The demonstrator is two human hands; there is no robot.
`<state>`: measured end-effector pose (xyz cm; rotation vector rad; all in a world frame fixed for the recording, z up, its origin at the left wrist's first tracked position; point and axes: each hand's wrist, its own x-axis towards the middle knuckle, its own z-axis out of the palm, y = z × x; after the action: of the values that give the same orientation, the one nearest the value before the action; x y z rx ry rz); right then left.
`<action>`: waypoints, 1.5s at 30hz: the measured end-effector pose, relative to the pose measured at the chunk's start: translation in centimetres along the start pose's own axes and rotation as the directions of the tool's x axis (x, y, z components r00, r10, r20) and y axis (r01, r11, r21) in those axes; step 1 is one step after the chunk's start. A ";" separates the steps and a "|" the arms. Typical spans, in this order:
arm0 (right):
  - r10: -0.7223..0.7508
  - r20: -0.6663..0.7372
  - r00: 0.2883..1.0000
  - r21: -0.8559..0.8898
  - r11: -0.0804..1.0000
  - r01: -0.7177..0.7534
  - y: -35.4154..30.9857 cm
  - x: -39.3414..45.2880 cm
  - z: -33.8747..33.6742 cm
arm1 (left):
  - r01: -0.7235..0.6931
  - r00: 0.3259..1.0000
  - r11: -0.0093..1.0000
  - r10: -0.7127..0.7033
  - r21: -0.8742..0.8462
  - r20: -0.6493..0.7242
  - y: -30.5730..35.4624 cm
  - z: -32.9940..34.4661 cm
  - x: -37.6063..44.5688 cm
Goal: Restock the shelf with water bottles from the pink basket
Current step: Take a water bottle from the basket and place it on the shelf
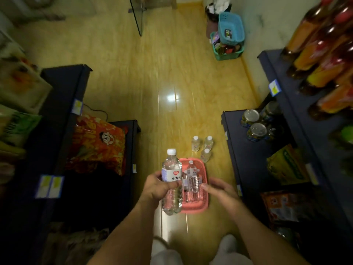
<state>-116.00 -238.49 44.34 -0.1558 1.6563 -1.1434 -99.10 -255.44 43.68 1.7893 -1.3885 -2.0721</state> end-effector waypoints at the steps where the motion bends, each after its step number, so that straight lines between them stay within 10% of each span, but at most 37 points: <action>1: -0.002 0.005 1.000 0.002 1.000 0.002 -1.5 -1.7 -0.1 | -0.010 1.000 1.000 0.009 0.008 0.003 1.3 -0.2 -1.8; 31: -0.207 0.060 0.976 -0.133 0.968 0.214 -17.4 -16.2 -4.1 | -0.354 0.935 0.930 0.347 0.104 0.077 18.5 -0.6 -19.1; 45: -0.575 0.181 0.798 -0.120 0.792 0.598 -35.2 -18.6 -3.6 | -0.700 0.692 0.714 0.680 -0.002 0.245 37.2 1.6 -26.0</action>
<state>-125.81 -243.90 82.71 -0.9013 1.6240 -1.4049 -109.91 -261.43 87.34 0.8064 -1.8618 -1.8153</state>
